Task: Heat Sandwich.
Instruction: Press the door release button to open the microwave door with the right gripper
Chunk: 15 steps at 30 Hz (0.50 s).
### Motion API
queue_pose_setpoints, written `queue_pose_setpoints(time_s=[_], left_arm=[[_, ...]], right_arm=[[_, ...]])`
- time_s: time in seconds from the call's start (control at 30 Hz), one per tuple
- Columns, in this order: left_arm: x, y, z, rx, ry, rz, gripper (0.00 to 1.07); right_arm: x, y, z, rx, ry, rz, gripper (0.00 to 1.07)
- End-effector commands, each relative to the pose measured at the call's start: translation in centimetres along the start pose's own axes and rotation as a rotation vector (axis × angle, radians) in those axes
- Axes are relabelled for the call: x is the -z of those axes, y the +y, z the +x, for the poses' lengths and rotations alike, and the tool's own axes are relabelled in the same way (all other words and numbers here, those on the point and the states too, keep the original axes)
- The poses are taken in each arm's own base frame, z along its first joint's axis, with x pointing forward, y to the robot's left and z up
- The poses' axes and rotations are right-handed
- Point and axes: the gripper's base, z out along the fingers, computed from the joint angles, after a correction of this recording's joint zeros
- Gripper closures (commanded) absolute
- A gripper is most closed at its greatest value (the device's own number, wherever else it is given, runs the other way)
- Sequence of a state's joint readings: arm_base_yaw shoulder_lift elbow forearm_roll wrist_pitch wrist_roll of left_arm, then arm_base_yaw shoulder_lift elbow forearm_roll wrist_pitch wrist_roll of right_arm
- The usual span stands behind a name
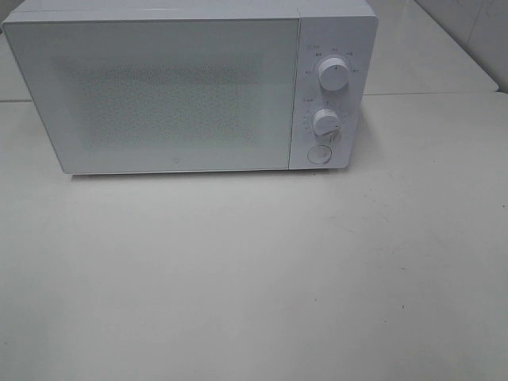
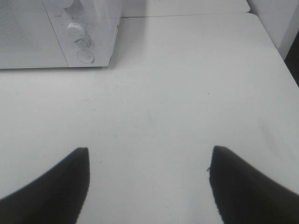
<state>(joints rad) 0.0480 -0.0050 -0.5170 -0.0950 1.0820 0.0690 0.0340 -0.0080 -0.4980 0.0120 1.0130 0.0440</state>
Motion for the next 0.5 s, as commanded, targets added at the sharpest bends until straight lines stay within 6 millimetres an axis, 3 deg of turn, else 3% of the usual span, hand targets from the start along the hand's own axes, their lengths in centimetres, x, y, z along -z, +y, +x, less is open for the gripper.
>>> queue_pose_setpoints(time_s=[0.03,0.33,0.5], left_arm=[[0.1,0.0,0.0,0.003,-0.018,0.005,0.26],[0.1,0.0,0.0,0.003,-0.018,0.005,0.26],[0.1,0.0,0.0,0.003,-0.018,0.005,0.26]], right_arm=[[0.3,0.0,0.1,0.008,-0.041,0.004,0.36],[0.4,0.0,-0.1,0.008,-0.056,0.004,0.36],[0.7,-0.1,-1.6,0.013,-0.158,0.021,0.36]])
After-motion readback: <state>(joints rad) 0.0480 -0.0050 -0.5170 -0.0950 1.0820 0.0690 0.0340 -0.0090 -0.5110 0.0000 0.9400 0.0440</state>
